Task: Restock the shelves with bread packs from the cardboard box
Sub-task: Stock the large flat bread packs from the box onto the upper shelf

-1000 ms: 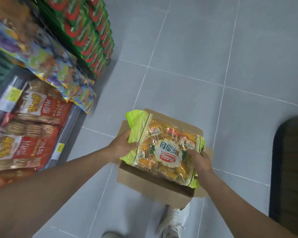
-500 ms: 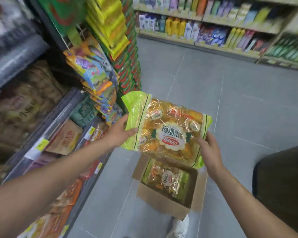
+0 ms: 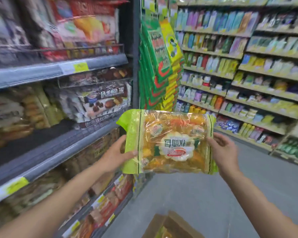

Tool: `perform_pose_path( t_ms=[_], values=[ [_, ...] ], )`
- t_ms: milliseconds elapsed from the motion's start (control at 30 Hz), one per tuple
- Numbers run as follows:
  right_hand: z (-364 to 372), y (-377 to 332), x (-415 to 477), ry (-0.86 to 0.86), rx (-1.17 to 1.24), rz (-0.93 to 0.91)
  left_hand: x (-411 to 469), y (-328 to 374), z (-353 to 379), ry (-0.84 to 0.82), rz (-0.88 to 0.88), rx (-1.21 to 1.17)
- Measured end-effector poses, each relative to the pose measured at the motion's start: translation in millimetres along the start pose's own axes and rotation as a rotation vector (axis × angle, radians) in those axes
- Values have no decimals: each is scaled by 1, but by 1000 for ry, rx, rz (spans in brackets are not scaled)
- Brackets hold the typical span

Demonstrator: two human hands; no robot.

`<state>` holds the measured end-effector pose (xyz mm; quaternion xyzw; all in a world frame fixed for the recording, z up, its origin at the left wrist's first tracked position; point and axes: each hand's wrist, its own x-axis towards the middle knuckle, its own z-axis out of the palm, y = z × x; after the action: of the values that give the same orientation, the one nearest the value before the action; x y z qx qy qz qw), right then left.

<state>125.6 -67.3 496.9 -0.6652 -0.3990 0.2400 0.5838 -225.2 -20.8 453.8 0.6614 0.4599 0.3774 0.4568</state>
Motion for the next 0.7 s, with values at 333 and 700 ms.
perform_pose_path(
  t_ms=[333,700],
  values=[
    [78,-181,-9,-299,-438,-680,-66,-3,-100,-51,-478,139],
    [141,-231,-63,-516,-861,-1025,-55,76,-60,-90,-197,-185]
  ],
)
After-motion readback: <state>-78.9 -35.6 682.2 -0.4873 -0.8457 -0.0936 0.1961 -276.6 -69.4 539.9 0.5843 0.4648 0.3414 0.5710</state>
